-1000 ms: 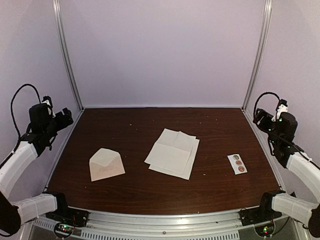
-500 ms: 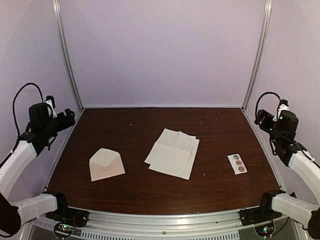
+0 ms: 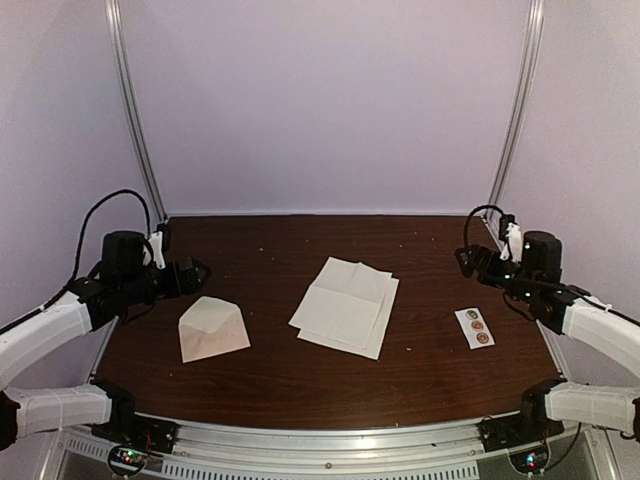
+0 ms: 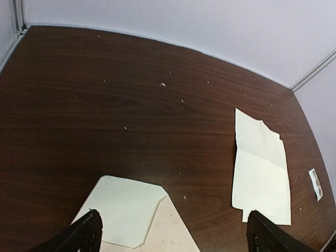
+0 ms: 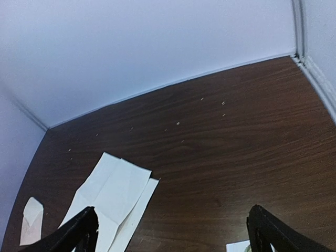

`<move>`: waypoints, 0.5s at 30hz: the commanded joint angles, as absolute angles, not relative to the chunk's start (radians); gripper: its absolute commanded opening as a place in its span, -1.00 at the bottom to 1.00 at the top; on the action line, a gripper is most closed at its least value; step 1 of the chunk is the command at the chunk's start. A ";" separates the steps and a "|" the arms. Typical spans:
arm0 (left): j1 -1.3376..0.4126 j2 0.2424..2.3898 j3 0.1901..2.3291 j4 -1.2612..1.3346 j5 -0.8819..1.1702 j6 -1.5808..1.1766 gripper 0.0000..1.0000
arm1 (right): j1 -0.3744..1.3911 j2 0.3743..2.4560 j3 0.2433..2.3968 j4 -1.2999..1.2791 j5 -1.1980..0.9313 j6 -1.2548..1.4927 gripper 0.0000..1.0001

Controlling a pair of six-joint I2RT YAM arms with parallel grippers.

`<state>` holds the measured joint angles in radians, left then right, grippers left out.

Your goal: Place the letter into the envelope and seal it

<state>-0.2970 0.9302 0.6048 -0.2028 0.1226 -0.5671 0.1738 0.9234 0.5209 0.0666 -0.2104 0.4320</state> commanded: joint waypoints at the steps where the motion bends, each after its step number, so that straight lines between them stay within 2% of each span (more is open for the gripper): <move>1: -0.408 0.999 0.556 -0.017 0.166 -0.659 0.92 | 0.319 1.000 0.464 0.189 -0.298 0.539 0.96; 3: -0.472 1.049 0.569 0.033 0.160 -0.663 0.84 | 0.384 1.046 0.451 0.258 -0.295 0.607 0.89; 9: -0.632 1.242 0.632 0.168 0.140 -0.673 0.41 | 0.524 1.178 0.451 0.365 -0.255 0.733 0.78; 15: -0.716 1.462 0.727 0.311 0.208 -0.678 0.21 | 0.567 1.285 0.495 0.411 -0.219 0.813 0.58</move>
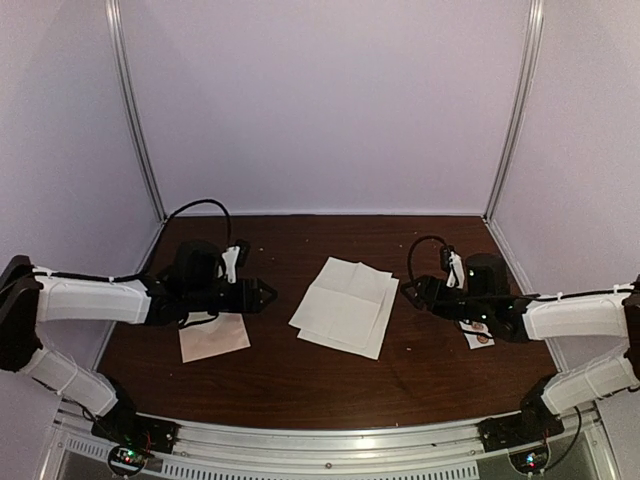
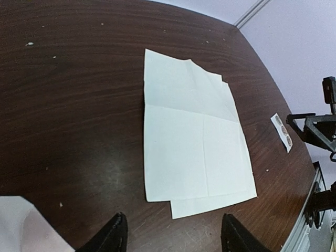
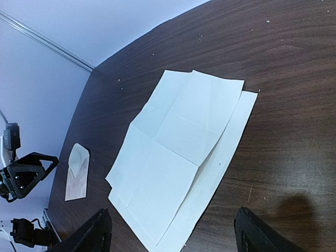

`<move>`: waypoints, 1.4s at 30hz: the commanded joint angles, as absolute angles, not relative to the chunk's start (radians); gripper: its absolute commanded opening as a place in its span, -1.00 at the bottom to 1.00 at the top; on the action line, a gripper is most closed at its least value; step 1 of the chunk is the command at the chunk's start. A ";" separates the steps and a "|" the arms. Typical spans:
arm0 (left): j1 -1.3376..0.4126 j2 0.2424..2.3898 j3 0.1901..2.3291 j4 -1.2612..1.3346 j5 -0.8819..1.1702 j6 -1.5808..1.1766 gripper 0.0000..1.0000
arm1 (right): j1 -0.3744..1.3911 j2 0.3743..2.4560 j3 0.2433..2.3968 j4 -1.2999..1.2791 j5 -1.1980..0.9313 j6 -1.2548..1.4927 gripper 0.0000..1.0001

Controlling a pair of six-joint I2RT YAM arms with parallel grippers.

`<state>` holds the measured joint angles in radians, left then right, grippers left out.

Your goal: Place the letter into the envelope and seal it

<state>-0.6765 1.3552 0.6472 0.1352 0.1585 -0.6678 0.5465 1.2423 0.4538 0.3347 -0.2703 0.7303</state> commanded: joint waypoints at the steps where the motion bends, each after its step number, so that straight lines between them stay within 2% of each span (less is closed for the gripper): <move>1: -0.728 1.499 0.748 0.323 0.219 -0.677 0.16 | 0.571 1.303 0.502 0.417 -0.212 0.822 0.55; 6: -0.773 1.650 0.837 0.391 0.264 -0.683 -0.05 | 0.602 1.404 0.543 0.449 -0.208 0.843 0.40; 11: -0.800 1.788 0.931 0.406 0.315 -0.669 -0.36 | 0.629 1.538 0.631 0.426 -0.187 0.825 0.26; 21: -0.813 1.902 0.957 0.392 0.303 -0.658 -0.40 | 0.638 1.696 0.683 0.449 -0.183 0.862 0.14; 42: -0.855 1.964 0.904 0.337 0.304 -0.604 -0.49 | 0.640 1.841 0.749 0.503 -0.221 0.868 0.00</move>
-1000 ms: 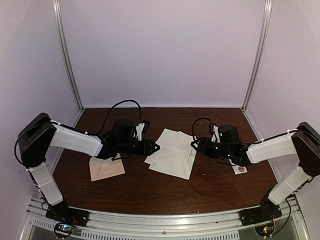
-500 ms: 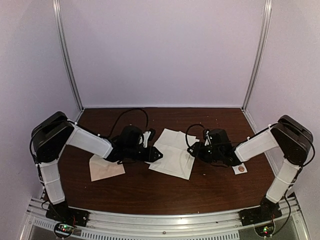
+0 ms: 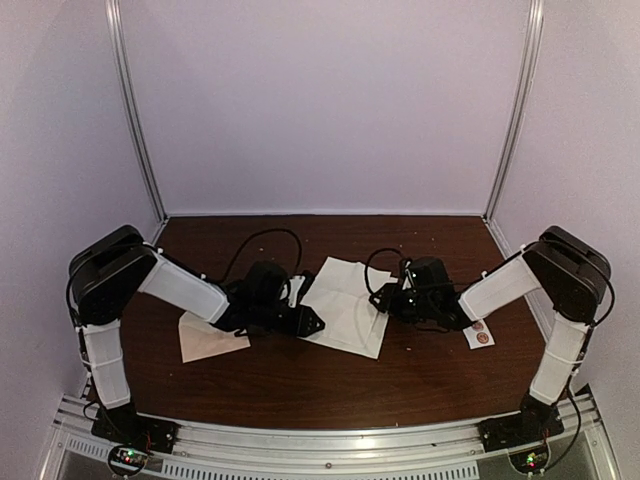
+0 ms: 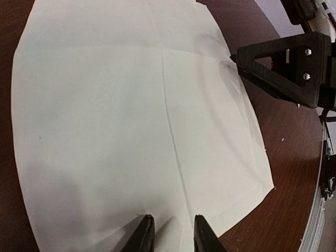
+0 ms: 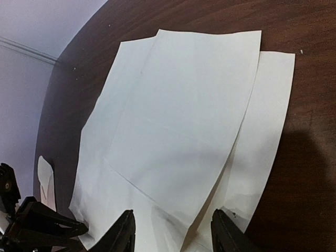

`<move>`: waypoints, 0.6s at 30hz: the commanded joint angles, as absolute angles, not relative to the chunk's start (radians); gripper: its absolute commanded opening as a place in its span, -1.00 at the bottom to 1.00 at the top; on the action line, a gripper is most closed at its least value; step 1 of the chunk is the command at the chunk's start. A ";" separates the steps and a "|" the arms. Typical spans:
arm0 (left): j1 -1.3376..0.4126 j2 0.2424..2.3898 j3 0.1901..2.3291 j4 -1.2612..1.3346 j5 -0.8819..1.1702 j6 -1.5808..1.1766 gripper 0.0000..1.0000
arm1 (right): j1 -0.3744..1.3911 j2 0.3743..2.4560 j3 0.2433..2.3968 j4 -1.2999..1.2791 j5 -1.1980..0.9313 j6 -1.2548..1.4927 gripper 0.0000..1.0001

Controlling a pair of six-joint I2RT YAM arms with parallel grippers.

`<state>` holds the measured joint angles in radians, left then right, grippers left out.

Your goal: Place the letter into the envelope and seal it

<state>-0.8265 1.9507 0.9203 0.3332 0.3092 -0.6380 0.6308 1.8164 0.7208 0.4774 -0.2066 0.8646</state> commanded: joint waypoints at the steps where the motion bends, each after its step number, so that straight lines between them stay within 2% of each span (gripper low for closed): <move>1: -0.861 1.965 0.899 0.333 0.303 -0.606 -0.50 | 0.639 1.844 0.752 0.506 -0.225 0.868 0.00; 12: -1.006 1.957 0.830 0.409 0.340 -0.725 -0.55 | 0.641 1.843 0.754 0.527 -0.301 0.842 -0.01; 18: -1.071 1.895 0.844 0.426 0.327 -0.783 -0.54 | 0.640 1.777 0.732 0.489 -0.297 0.814 0.00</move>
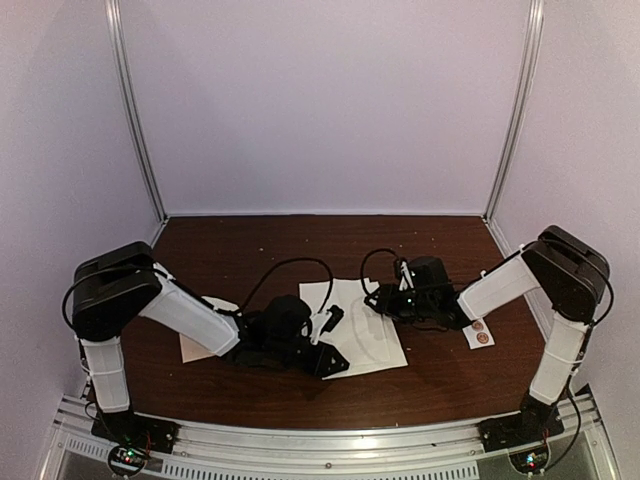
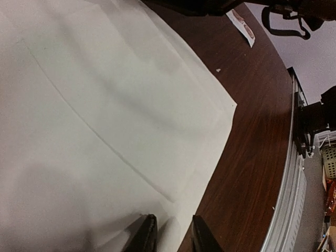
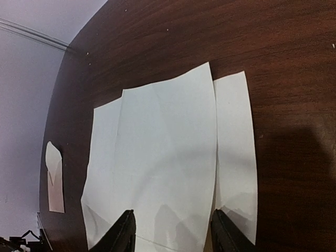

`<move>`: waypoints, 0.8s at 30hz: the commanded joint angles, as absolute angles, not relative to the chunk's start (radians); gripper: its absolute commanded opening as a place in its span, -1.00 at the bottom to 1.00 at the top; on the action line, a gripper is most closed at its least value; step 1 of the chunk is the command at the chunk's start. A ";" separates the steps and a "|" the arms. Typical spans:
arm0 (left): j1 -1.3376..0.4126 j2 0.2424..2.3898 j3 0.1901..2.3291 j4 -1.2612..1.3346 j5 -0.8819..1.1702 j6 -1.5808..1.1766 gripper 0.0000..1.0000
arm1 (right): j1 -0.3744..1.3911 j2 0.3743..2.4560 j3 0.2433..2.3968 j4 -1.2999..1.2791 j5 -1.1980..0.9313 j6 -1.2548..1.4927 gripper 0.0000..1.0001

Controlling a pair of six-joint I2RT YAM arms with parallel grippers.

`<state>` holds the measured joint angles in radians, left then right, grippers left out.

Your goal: Place the letter into the envelope and seal it

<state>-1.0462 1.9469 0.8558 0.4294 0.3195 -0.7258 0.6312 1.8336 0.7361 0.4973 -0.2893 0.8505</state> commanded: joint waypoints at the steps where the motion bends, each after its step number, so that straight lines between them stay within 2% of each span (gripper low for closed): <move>1: -1.072 1.872 0.842 0.428 0.324 -0.790 -0.54 | 0.641 1.760 0.727 0.473 -0.292 0.806 0.00; 8: -1.048 1.744 0.931 0.263 0.208 -0.724 -0.37 | 0.641 1.638 0.681 0.367 -0.238 0.765 0.03; 16: -0.914 1.800 0.964 0.246 0.210 -0.699 -0.37 | 0.640 1.634 0.670 0.342 -0.256 0.756 0.04; 24: -0.868 1.875 0.985 0.280 0.204 -0.669 -0.37 | 0.641 1.699 0.704 0.354 -0.276 0.758 0.01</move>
